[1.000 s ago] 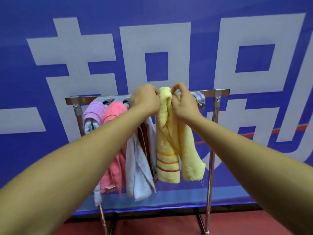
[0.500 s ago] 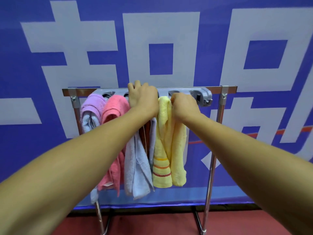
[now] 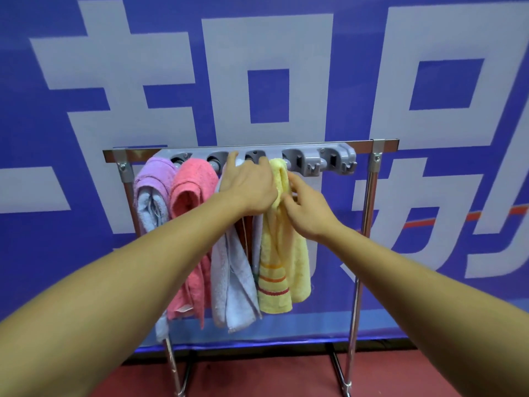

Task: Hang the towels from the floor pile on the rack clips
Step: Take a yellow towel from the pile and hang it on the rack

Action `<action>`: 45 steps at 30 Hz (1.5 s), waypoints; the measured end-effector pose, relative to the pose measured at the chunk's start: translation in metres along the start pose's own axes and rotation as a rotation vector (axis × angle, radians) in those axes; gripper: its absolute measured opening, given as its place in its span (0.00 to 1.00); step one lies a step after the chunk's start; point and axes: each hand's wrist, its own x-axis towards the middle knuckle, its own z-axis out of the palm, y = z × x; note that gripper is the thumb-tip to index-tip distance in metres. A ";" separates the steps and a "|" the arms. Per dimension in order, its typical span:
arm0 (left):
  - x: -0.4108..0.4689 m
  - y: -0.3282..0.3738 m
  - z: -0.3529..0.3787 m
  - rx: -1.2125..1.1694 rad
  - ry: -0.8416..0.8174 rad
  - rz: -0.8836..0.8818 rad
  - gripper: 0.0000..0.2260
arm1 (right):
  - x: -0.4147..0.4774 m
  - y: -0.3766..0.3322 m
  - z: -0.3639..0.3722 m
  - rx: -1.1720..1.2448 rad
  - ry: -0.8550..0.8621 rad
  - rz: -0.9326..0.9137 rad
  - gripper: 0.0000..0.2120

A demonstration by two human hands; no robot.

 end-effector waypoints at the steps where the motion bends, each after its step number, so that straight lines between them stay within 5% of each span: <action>1: 0.000 0.000 -0.001 0.002 -0.038 0.014 0.11 | 0.002 0.001 0.000 0.035 -0.028 0.030 0.23; 7: -0.014 -0.002 -0.003 0.153 0.053 0.000 0.16 | -0.006 -0.008 -0.008 0.013 -0.011 0.028 0.22; 13: -0.045 -0.003 0.001 0.053 0.202 -0.034 0.25 | -0.020 -0.021 -0.020 -0.047 0.026 0.009 0.24; 19: -0.088 -0.004 0.008 -0.054 0.315 -0.004 0.17 | -0.046 -0.025 -0.018 -0.078 0.041 0.008 0.24; 25: -0.129 -0.005 0.022 -0.120 0.350 0.069 0.19 | -0.084 -0.025 -0.002 -0.086 0.002 0.007 0.24; 45: -0.363 0.000 0.212 -0.477 -0.371 -0.299 0.22 | -0.265 0.066 0.163 -0.030 -0.459 0.308 0.21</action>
